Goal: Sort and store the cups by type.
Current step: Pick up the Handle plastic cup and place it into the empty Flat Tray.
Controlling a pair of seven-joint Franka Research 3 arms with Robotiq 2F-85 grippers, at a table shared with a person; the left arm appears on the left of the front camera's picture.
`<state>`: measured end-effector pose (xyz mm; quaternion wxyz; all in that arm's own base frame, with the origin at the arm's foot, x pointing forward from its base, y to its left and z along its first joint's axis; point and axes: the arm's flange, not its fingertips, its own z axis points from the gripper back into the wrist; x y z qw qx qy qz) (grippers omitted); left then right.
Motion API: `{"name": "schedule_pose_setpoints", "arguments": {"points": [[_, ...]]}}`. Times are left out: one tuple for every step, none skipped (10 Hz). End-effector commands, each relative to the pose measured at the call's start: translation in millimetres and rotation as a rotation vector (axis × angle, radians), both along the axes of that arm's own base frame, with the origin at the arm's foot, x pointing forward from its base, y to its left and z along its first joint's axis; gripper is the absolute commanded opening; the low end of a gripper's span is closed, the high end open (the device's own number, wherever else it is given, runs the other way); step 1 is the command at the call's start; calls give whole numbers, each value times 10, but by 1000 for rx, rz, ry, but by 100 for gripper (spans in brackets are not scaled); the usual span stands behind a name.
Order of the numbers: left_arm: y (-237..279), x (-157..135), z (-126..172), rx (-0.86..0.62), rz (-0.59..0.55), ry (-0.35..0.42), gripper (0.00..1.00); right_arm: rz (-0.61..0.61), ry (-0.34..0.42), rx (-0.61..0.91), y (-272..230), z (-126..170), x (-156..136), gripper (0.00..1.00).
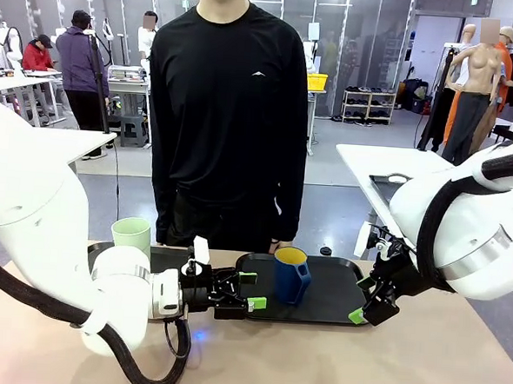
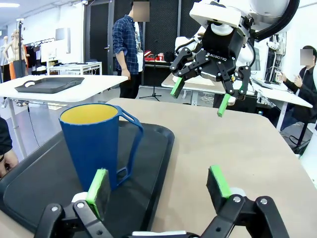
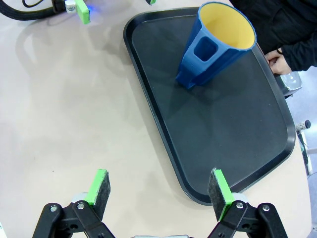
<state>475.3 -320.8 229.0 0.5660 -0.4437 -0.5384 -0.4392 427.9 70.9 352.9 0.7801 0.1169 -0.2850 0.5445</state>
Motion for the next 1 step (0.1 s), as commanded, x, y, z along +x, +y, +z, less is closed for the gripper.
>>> {"name": "schedule_pose_setpoints", "arguments": {"points": [[-16, 3, -4, 12, 4, -21, 100, 5, -1, -4, -8, -15, 5, 100]]}}
